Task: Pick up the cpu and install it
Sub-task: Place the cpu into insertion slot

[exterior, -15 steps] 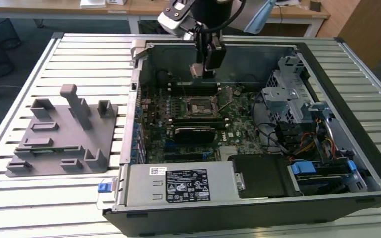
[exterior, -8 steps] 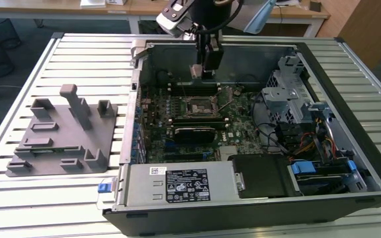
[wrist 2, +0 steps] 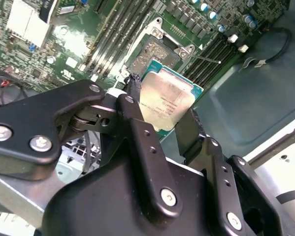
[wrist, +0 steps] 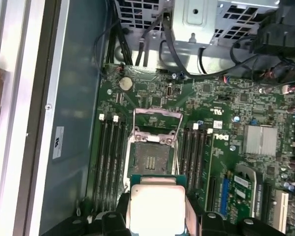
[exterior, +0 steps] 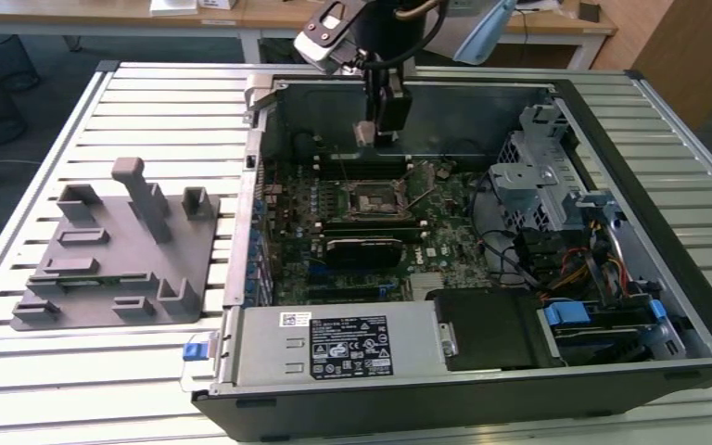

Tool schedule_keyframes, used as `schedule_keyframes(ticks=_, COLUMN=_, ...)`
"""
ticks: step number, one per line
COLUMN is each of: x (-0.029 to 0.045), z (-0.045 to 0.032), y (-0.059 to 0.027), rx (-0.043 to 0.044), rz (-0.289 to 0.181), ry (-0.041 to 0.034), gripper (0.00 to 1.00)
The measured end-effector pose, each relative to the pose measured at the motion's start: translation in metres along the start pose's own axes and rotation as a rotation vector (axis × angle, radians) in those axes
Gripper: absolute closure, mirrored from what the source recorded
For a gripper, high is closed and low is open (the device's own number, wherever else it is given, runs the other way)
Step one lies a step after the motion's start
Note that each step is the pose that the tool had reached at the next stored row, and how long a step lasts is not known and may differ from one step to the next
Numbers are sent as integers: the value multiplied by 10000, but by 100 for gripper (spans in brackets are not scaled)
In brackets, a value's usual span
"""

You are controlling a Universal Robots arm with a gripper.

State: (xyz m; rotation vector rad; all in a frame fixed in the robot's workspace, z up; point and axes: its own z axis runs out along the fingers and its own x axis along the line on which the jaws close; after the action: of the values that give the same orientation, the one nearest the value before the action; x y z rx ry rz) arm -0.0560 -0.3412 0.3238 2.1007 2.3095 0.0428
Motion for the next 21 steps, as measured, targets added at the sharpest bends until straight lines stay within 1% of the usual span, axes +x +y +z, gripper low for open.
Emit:
schedule_keyframes(ticks=4, x=3, z=69, y=-2, rx=1, rz=2, ry=0, gripper=47)
schedule_keyframes(ticks=10, x=3, z=120, y=-3, rx=0, rz=172, ry=-7, gripper=47)
schedule_keyframes(ticks=21, x=3, z=139, y=-4, rx=0, rz=199, ry=-8, gripper=47)
